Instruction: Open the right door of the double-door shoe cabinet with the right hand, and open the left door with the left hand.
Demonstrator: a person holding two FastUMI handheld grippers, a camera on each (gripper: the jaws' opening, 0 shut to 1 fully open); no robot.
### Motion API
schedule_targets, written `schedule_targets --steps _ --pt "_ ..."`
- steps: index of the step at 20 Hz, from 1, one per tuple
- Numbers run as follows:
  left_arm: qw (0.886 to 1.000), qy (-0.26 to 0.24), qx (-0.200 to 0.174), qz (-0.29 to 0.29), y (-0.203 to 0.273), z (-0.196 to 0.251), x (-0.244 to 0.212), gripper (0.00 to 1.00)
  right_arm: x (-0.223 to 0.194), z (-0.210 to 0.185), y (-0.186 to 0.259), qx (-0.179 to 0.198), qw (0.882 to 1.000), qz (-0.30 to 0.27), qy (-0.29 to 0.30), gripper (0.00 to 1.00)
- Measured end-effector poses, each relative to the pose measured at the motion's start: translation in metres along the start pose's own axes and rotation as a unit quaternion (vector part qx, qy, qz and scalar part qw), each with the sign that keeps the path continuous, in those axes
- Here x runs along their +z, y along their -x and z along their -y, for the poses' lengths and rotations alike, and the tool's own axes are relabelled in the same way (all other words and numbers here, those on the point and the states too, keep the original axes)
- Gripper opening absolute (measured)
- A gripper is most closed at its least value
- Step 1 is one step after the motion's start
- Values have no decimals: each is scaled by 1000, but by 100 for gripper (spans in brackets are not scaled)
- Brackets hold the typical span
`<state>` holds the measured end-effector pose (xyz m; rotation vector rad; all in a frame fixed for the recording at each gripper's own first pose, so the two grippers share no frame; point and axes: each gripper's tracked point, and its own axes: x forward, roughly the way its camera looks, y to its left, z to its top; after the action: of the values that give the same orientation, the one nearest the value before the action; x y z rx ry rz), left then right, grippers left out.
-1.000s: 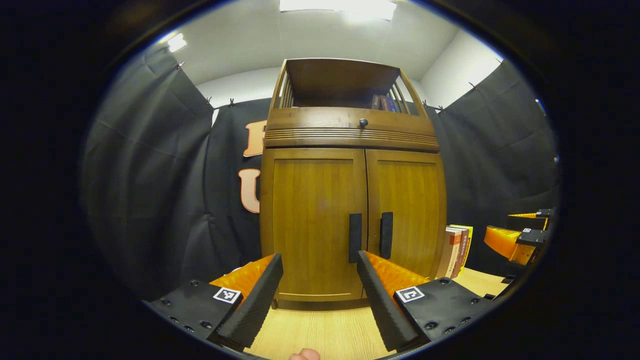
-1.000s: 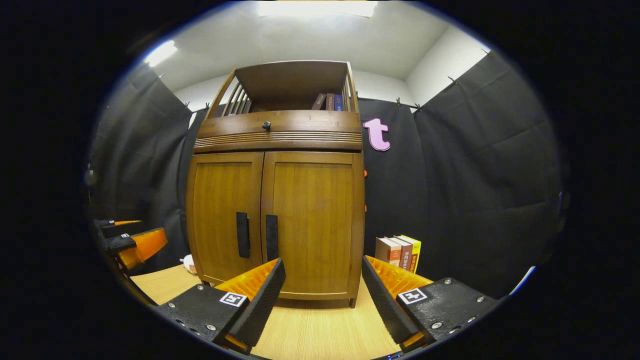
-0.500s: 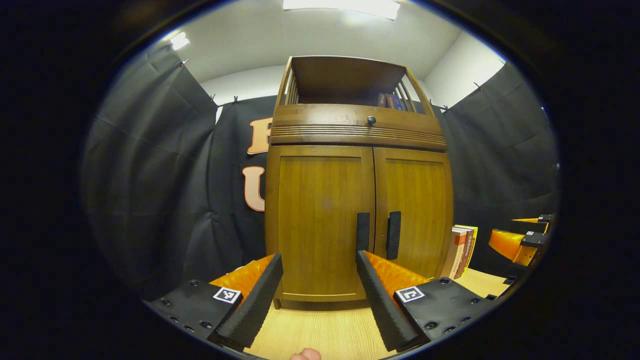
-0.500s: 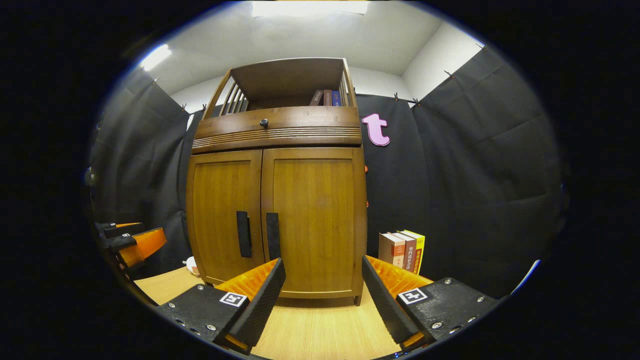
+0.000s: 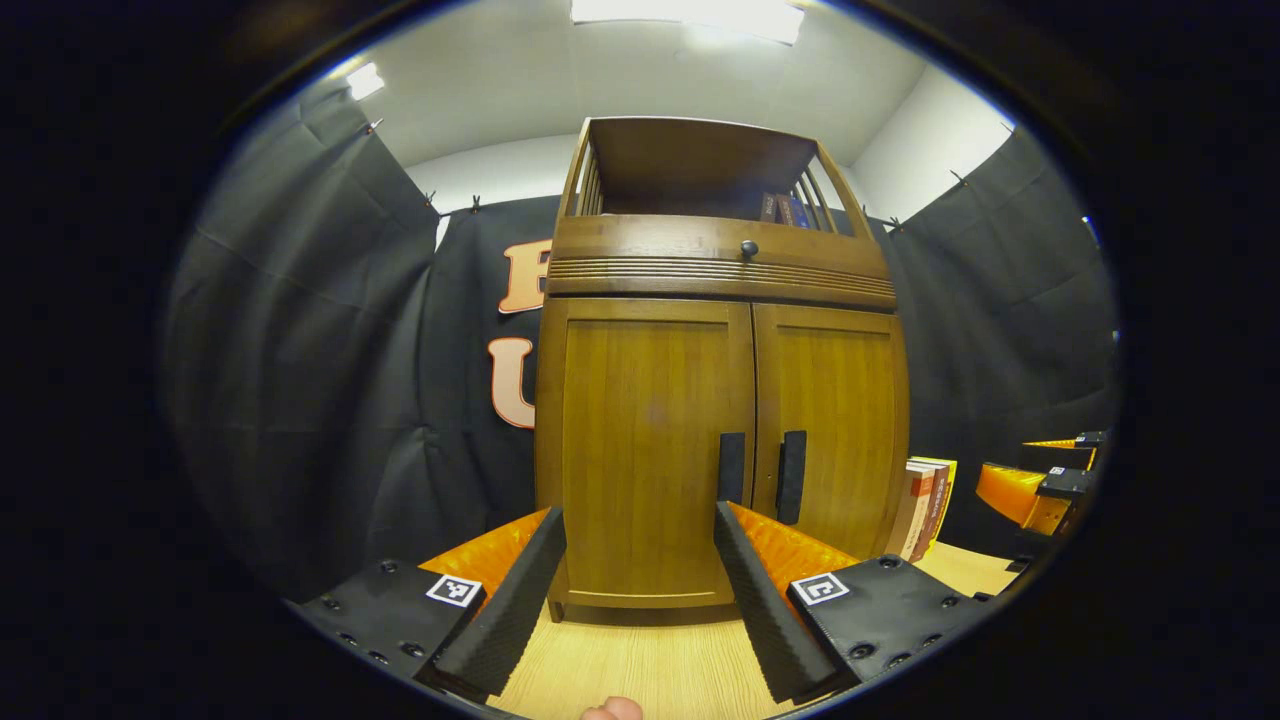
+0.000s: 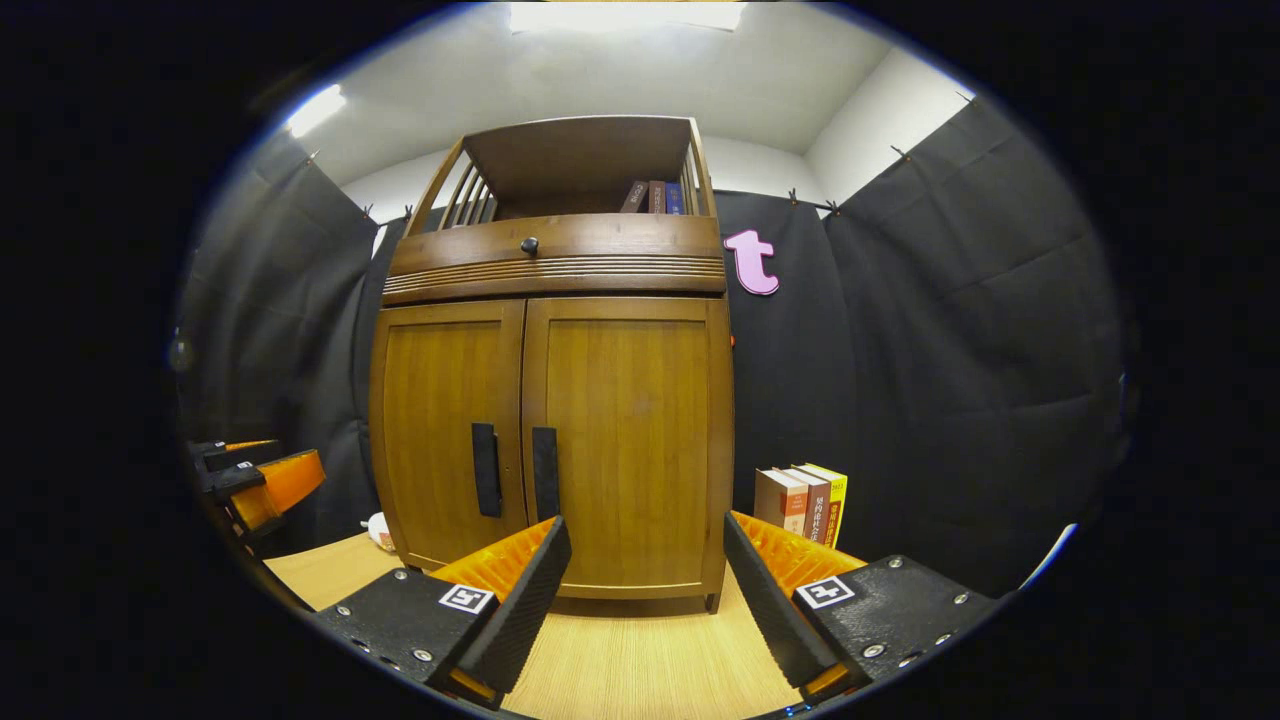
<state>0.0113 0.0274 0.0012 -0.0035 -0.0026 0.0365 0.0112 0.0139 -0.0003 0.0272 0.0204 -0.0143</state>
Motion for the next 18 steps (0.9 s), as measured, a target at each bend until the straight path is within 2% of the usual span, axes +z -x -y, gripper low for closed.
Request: schedule_targets --steps 1,3,4,5,6,8,10,11,12,13,15,16,17,18 --pt "1000 0 1 0 1 -1 -1 94 1 -2 -1 3 1000 1 0 98" --pt "1000 -1 2 -1 2 -3 0 94 7 -6 -4 8 1000 5 -3 94" --pt "1000 0 3 0 3 -4 0 94 9 -8 -8 12 1000 6 -3 98" --pt "1000 0 4 0 4 -6 -1 96 13 -10 -11 17 1000 8 -1 94" --pt "1000 -2 6 -1 5 -7 -2 94 19 -11 -17 21 1000 15 2 98" --pt "1000 -5 6 -4 8 -6 -4 94 30 -17 -31 32 999 23 9 94" --pt "1000 -6 10 -7 7 -9 -5 94 41 -29 -49 52 998 31 13 91" --pt "1000 -5 13 -6 10 -10 -5 94 46 -33 -59 59 997 37 20 98" --pt "1000 -4 15 -6 11 -11 -4 94 47 -37 -69 64 997 39 26 94" --pt "1000 -3 16 -6 12 -11 -4 94 48 -42 -79 71 996 42 29 98" --pt "1000 -7 22 -8 14 -15 -5 97 42 -55 -100 89 995 28 24 98" --pt "1000 -8 24 -6 15 -16 -3 94 37 -59 -109 94 995 21 23 94" --pt "1000 -11 27 -6 15 -19 -3 96 35 -62 -123 96 995 17 25 94" --pt "999 -13 29 -5 15 -21 -2 95 31 -67 -135 98 995 12 26 94"
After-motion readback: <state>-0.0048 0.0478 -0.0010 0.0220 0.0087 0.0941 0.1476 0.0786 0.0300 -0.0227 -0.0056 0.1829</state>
